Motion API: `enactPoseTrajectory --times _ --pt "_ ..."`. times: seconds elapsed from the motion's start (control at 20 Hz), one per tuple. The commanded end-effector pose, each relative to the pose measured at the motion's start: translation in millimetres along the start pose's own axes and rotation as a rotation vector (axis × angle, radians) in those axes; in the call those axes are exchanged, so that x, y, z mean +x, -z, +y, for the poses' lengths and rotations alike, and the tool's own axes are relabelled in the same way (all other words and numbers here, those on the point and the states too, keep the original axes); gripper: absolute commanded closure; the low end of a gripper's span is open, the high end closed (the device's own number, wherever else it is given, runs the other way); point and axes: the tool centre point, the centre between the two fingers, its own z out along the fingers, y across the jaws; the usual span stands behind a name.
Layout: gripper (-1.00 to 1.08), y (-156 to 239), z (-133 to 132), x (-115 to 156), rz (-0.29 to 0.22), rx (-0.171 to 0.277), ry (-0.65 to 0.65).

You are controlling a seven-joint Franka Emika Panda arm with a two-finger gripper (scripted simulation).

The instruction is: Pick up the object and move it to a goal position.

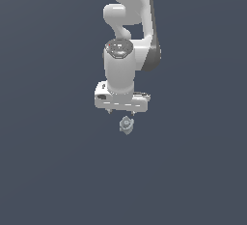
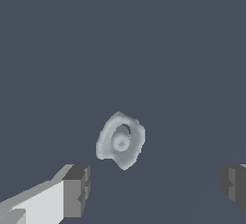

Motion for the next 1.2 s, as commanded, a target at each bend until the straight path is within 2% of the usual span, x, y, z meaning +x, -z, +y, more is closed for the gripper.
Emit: enactPoseTrajectory --times 0.0,0.6,1.15 --pt "-0.92 -8.2 -3.1 -0.7 -0.002 0.0 -0.047" --pt "-0.92 -53.5 -18.2 -6.6 -0.007 -0.003 -0.317" --pt "-0.92 -71.1 -23.4 -9.9 -0.007 -0.008 -0.424"
